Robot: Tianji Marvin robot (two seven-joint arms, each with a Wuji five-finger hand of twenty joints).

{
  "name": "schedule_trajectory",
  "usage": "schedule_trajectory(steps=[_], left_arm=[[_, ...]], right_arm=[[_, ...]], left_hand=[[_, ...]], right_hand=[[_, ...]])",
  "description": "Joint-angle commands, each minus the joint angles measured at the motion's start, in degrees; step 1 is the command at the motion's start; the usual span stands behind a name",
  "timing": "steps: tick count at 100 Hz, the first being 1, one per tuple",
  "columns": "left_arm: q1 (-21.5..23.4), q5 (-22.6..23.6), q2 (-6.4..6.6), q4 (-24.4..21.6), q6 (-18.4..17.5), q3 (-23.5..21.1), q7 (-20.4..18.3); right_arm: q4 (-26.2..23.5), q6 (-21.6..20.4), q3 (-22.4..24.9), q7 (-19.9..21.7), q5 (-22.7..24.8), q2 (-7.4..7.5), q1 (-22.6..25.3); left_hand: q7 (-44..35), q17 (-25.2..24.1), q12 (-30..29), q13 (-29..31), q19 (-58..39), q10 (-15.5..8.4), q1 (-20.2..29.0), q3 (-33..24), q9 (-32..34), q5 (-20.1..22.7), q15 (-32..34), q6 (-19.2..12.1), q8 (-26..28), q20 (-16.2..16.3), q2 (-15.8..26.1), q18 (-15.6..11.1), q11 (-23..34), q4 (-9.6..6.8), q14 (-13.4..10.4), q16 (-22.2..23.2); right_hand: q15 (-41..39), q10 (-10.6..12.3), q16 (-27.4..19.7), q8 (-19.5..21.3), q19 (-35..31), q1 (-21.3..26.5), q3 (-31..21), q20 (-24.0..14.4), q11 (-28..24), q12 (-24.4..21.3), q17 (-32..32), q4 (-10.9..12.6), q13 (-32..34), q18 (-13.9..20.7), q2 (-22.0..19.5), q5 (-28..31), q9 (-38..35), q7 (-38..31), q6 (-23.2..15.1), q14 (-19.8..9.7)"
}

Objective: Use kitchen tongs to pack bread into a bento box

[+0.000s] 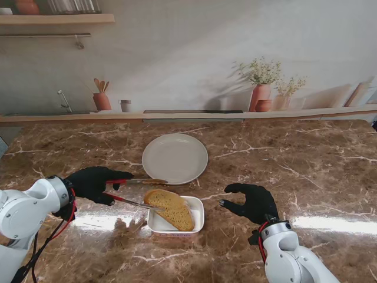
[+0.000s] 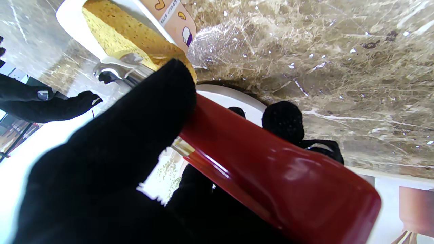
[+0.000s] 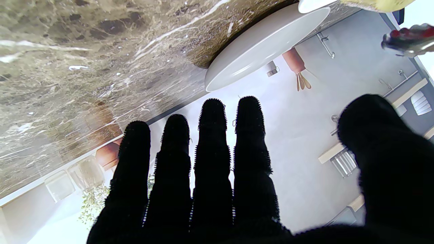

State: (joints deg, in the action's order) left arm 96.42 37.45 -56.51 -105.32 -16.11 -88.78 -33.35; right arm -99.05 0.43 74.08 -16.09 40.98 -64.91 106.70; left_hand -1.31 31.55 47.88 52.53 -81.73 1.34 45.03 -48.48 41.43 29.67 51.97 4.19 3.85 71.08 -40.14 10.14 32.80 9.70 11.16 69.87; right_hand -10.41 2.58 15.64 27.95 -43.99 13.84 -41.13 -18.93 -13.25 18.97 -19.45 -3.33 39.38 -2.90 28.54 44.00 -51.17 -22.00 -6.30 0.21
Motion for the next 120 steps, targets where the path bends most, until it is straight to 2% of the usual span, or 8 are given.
schedule_trajectory(steps=[1,10,37,50,52,61,88,120], left_arm=[[0.53,-0.92,-0.18,0.17,0.46,-0.19,0.95],[0.65,-1.06,-0.45,0.33,0.8,-0.38,2.25],[0.66,-2.72,-1.34,2.09,2.67,0.01,6.33],[1.46,-2.54,-1.72,2.69,4.01,-0.74,7.95],[1.71,-2.54,-1.79,2.72,4.31,-0.98,8.21],[3.2,-2.91,-2.12,3.0,5.57,-1.99,9.46],[10.28,-4.02,-3.95,3.8,9.91,-5.21,17.23],[15.76,-4.32,-5.46,4.73,11.94,-8.54,23.57]], right_arm=[[-0.03,0.4,-0.09,0.68,-0.08,-0.2,0.48],[-0.07,0.43,-0.07,0.68,-0.02,-0.19,0.49],[-0.22,0.42,0.04,0.52,0.25,-0.19,0.56],[-0.28,0.41,0.19,0.43,0.35,-0.19,0.63],[-0.28,0.42,0.21,0.41,0.38,-0.19,0.64],[-0.31,0.49,0.29,0.33,0.39,-0.21,0.68],[-0.28,0.34,0.37,0.41,0.45,-0.18,0.66],[-0.15,-0.03,0.19,0.57,0.75,-0.1,0.38]], left_hand=[[1.13,1.35,-0.62,1.98,-0.15,-2.34,-1.13,-5.56,-1.26,0.45,-0.81,-0.89,-0.78,-0.2,2.51,-2.85,3.6,0.06,0.54,-0.19],[-0.26,1.28,-0.3,2.02,-0.11,-3.88,-0.77,-4.82,-0.45,1.27,-0.73,-1.46,-0.04,-0.18,2.89,-2.77,3.17,0.33,0.32,-0.15],[-11.18,1.07,1.62,2.1,-0.29,-3.65,0.6,-3.2,0.9,-1.87,-0.63,-2.68,6.45,0.47,3.64,-2.24,1.28,0.45,0.1,0.14],[-11.42,1.03,1.78,2.14,-0.36,-2.58,0.77,-3.24,0.48,-2.68,-0.5,-2.0,6.62,0.48,4.05,-2.2,1.18,0.39,0.02,0.27],[-11.45,1.03,1.79,2.14,-0.4,-3.29,0.91,-3.15,0.65,-2.69,-0.49,-1.96,6.63,0.49,3.95,-2.16,1.2,0.43,0.03,0.29],[-11.23,0.93,1.9,2.02,-0.45,-1.96,1.06,-2.9,0.4,-2.75,-0.45,-1.68,6.49,0.51,4.37,-2.07,1.2,0.4,0.1,0.39],[-8.46,0.47,1.86,1.69,-0.52,-1.98,1.68,-2.14,0.24,-1.56,-0.44,-0.69,4.84,0.52,4.88,-1.72,1.08,0.33,0.31,0.6],[-6.38,0.32,2.03,1.5,-0.63,-2.03,2.04,-1.46,0.11,-0.8,-0.35,-0.21,3.64,0.59,5.19,-1.69,0.89,0.21,0.37,0.77]], right_hand=[[-0.23,0.45,0.98,0.69,0.45,0.98,0.91,-0.8,-0.11,1.08,0.5,2.1,0.17,0.94,-1.27,1.4,-0.61,-0.89,-1.57,-0.24],[-0.24,0.44,0.98,0.69,0.42,0.92,0.96,-0.8,-0.11,1.07,0.44,2.09,0.21,1.06,-1.24,1.45,-0.62,-0.93,-1.61,-0.17],[-0.25,0.35,0.95,0.66,0.48,0.94,0.96,-0.69,-0.07,1.04,0.42,2.1,0.28,1.11,-1.2,1.4,-0.61,-0.91,-1.63,-0.29],[-0.26,0.36,0.95,0.63,0.46,0.92,0.96,-0.66,-0.02,1.0,0.37,2.1,0.29,1.19,-1.19,1.32,-0.55,-0.86,-1.58,-0.28],[-0.26,0.4,0.95,0.63,0.46,0.95,0.94,-0.66,-0.01,0.99,0.37,2.1,0.28,1.15,-1.22,1.31,-0.55,-0.86,-1.59,-0.18],[-0.26,0.38,0.94,0.61,0.44,0.93,0.95,-0.64,0.04,0.95,0.37,2.1,0.29,1.12,-1.17,1.28,-0.49,-0.83,-1.65,-0.28],[-0.22,0.41,0.91,0.58,0.45,0.87,0.91,-0.59,0.1,0.87,0.4,2.1,0.26,1.12,-1.15,1.18,-0.39,-0.78,-1.63,-0.27],[-0.22,0.4,0.9,0.57,0.42,0.79,0.9,-0.56,0.08,0.83,0.35,2.09,0.26,1.17,-1.16,1.18,-0.43,-0.78,-1.74,-0.39]])
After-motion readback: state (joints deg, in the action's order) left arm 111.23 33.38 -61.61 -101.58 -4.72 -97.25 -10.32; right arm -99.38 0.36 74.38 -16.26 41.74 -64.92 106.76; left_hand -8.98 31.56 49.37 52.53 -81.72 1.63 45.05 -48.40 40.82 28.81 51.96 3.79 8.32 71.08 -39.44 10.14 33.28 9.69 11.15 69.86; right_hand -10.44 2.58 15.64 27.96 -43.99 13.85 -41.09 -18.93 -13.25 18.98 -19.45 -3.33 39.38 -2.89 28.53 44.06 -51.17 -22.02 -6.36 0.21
